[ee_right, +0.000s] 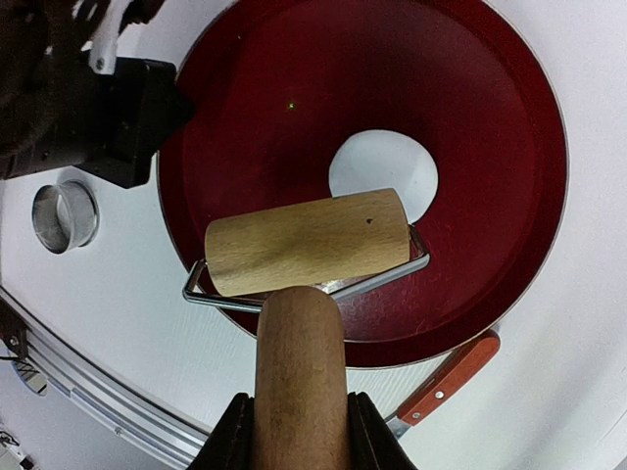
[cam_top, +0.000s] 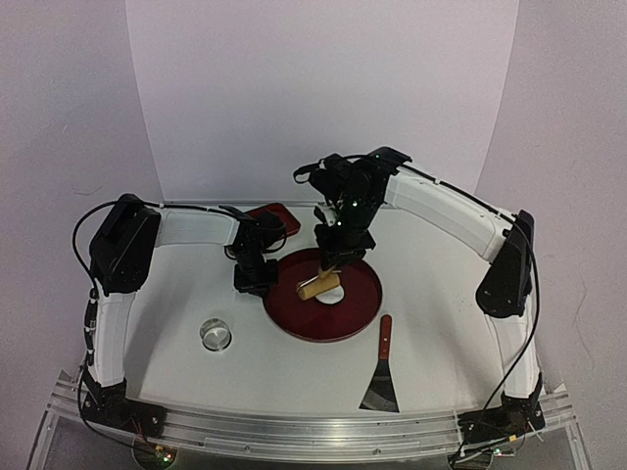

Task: Roll out the dumpling wrappers from the dough

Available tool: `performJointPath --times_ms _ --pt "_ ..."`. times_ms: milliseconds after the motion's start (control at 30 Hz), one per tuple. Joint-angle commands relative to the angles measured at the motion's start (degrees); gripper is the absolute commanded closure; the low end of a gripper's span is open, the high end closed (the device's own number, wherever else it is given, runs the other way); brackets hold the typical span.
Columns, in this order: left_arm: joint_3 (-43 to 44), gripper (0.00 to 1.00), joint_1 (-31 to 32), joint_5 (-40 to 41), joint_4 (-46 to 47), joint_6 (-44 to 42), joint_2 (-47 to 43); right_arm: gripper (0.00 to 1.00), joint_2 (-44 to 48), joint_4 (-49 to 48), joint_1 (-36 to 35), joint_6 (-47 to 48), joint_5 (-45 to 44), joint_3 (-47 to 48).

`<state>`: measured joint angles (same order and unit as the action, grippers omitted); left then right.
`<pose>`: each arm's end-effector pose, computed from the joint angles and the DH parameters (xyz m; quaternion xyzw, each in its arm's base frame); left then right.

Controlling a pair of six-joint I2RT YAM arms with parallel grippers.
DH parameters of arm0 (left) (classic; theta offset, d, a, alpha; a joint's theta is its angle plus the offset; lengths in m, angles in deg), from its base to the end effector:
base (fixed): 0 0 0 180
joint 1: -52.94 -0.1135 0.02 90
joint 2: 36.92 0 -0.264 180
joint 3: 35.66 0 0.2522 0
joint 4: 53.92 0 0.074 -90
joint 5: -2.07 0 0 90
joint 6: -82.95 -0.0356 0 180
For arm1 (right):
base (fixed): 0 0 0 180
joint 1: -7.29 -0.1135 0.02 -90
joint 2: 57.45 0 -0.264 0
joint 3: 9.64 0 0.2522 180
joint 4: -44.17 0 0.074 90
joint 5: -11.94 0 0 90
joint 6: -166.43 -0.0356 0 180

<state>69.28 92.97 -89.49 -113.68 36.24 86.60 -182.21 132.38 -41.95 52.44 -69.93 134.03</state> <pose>0.3263 -0.2754 0.1459 -0.0269 0.9944 -0.0776 0.0669 0.2885 0.3424 0.3099 -0.2269 0.9547 0.1629 0.1023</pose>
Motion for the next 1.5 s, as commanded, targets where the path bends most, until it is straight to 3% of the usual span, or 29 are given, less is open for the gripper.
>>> performJointPath --times_ms 0,433,1033,1467 --pt "-1.4 1.0 0.6 4.7 -7.5 -2.7 5.0 1.0 -2.7 2.8 -0.1 1.2 -4.2 2.9" --pt "-0.9 1.0 0.6 4.8 -8.2 -3.3 5.0 1.0 -9.6 2.3 1.4 4.2 -8.0 4.8" --pt "0.0 1.0 0.5 4.9 -9.6 -4.3 5.8 1.0 -4.1 -4.9 3.0 5.4 -6.5 -18.4" --pt "1.9 1.0 0.0 3.9 -13.2 -4.2 7.8 1.0 -7.7 -14.8 3.5 6.5 -3.2 -34.2"
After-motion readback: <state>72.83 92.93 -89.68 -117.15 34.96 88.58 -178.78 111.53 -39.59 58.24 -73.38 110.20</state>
